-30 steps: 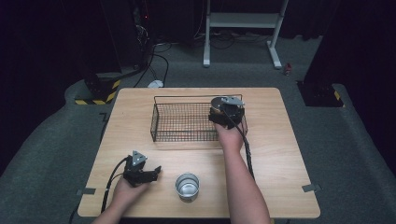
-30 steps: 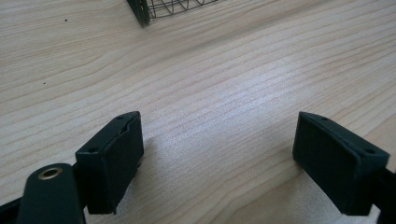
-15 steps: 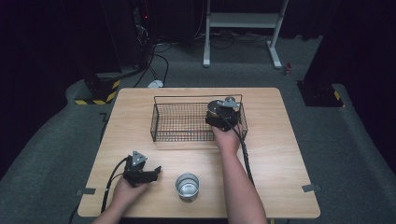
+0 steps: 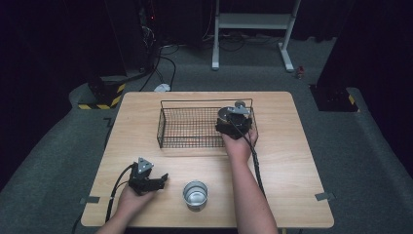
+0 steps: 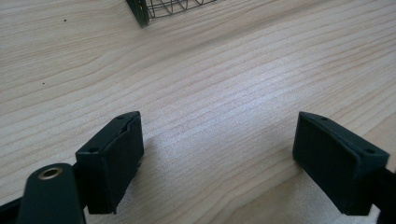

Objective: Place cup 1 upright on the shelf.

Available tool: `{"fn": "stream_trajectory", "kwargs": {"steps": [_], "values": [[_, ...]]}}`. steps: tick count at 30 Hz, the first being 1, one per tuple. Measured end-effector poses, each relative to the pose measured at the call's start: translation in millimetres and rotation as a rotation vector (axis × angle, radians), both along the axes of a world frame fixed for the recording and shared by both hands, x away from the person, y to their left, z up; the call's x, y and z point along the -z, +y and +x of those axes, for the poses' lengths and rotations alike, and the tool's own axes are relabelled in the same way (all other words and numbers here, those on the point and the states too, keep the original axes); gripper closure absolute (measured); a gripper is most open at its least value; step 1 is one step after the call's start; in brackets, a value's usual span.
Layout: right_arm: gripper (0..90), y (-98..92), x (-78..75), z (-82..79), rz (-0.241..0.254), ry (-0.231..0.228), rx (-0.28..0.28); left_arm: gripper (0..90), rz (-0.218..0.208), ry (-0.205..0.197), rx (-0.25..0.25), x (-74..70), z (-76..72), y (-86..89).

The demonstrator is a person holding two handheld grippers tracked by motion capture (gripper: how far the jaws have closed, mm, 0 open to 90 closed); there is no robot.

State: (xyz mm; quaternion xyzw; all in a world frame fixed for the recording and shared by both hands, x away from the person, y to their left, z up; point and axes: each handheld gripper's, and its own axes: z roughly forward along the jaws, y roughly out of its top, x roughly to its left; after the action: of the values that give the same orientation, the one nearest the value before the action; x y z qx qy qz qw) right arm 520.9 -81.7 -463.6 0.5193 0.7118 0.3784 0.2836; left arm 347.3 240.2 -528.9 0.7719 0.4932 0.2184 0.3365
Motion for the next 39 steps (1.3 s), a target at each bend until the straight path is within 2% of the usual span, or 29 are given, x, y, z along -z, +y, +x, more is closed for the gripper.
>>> {"fn": "stream_trajectory", "kwargs": {"steps": [8,15,39], "values": [[14.4,2.1,0.8,-0.4,0.003,0.012,-0.012,16.7,0.003,-0.001,0.003,0.0,0.3,-0.2],[14.4,2.9,0.7,-0.1,0.009,-0.002,-0.019,17.1,0.003,-0.003,0.006,-0.1,0.4,-0.2],[14.2,5.4,3.6,-7.4,-0.026,0.013,-0.032,17.6,-0.002,-0.007,0.005,0.3,0.1,-0.8]]}}
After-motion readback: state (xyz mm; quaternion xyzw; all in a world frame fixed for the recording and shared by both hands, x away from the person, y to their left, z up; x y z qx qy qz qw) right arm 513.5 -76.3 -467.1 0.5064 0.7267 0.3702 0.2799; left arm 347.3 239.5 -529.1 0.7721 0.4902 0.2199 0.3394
